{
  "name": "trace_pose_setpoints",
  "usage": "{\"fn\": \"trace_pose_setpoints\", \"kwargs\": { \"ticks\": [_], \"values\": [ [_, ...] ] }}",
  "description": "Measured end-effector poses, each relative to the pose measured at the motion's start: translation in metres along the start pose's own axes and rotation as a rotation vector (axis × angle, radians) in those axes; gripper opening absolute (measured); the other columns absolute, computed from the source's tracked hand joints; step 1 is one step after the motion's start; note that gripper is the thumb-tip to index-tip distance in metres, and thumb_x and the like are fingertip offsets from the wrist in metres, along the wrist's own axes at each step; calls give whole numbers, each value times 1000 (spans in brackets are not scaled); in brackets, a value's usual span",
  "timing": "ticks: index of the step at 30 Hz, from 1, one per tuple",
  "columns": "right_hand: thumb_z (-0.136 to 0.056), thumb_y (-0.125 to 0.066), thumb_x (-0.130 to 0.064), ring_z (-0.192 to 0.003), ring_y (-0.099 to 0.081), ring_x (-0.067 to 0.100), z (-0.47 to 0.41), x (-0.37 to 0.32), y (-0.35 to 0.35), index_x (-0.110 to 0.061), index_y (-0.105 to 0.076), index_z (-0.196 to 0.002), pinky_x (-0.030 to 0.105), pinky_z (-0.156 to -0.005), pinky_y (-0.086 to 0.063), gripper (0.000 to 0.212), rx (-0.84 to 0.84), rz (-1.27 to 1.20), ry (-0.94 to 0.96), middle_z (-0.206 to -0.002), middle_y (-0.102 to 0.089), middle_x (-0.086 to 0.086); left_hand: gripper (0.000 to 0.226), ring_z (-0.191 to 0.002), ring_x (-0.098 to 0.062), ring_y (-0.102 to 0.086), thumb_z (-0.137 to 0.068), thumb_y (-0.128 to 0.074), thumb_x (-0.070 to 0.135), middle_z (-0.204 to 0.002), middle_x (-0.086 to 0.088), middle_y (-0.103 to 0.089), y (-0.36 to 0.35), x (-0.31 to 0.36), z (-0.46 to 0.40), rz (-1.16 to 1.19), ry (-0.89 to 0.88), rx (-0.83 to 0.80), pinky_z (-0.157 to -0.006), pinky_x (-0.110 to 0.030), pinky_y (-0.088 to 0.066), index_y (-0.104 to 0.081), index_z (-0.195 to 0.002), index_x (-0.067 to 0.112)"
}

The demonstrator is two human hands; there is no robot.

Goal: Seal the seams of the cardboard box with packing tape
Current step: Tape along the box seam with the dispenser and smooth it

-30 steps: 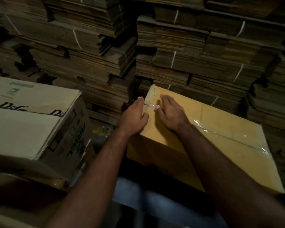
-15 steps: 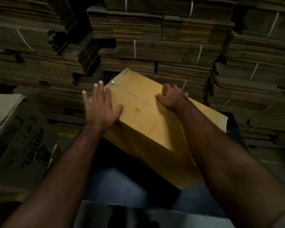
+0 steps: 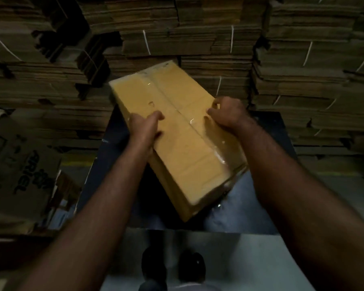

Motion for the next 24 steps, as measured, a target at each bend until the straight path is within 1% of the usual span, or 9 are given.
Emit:
{"fn": "trace_pose_setpoints", "kwargs": {
  "ticks": [2,4,7,9,11,14,18,21,24],
  "values": [
    [-91,-60,-47,-113,-55,29,16,18,2,-15,-57,-129,36,-80,-45,50,46,-55,-75,-126,-57,12,56,-104,-18,-56,-78,-70,25,-120,2,-57,-11,15,-21,-120,-3,-57,-83,-38,-58,-51,-131,28],
    [-89,-61,-48,-113,-55,29,32,32,0,-16,-58,-126,35,-84,-46,49,92,-114,-108,-128,-56,12,50,-105,-18,-54,-76,-72,35,-120,3,-56,-15,23,-32,-285,-27,-99,-88,-44,-56,-57,-123,31],
    [-90,-62,-44,-121,-48,29,60,44,-8,-17,-49,-137,35,-89,-42,55,88,-173,-72,-138,-44,12,46,-108,-16,-52,-76,-73,39,-117,6,-58,-10,20,-31,-421,-101,-145,-98,-48,-51,-63,-121,31],
    [-89,-64,-43,-127,-44,28,82,52,-17,-20,-38,-146,33,-91,-39,66,65,-213,-23,-145,-36,11,47,-115,-15,-53,-83,-71,37,-126,8,-57,-2,7,-11,-458,-169,-170,-101,-48,-49,-60,-128,33],
    [-89,-63,-46,-137,-36,27,100,60,-28,-26,-28,-153,37,-103,-37,76,40,-273,-7,-155,-26,8,57,-123,-16,-50,-89,-68,35,-139,10,-49,11,-12,18,-602,-246,-179,-102,-46,-47,-48,-143,34],
    [-91,-60,-51,-148,-16,28,125,67,-41,-28,-17,-157,43,-116,-26,82,8,-329,24,-163,-10,8,80,-138,-23,-40,-88,-72,38,-157,-1,-35,35,-41,60,-702,-345,-159,-110,-47,-41,-30,-155,26],
    [-86,-64,-57,-149,-12,23,161,75,-48,-26,-13,-158,33,-114,-21,94,22,-379,97,-164,-3,8,108,-147,-20,-25,-76,-71,65,-164,-2,-20,48,-68,107,-777,-455,-176,-119,-43,-30,-20,-159,18],
    [-79,-68,-62,-149,-10,21,175,81,-53,-27,-9,-158,26,-109,-17,105,-11,-374,128,-165,2,6,108,-148,-19,-23,-73,-65,65,-165,-2,-19,52,-75,119,-776,-458,-149,-120,-41,-28,-19,-159,18],
    [-75,-67,-68,-149,-10,20,175,83,-52,-30,-8,-158,27,-109,-18,109,-30,-382,130,-165,3,3,109,-149,-20,-22,-76,-68,69,-165,-4,-19,53,-76,115,-767,-468,-183,-120,-39,-27,-19,-159,16]
  ]
}}
Point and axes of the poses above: each hand's wrist, its own z-axis away from the middle knuckle, its own y-axis out of the back of the hand, x = y × z, the point moved 5 cm from there along -z, towards the middle knuckle
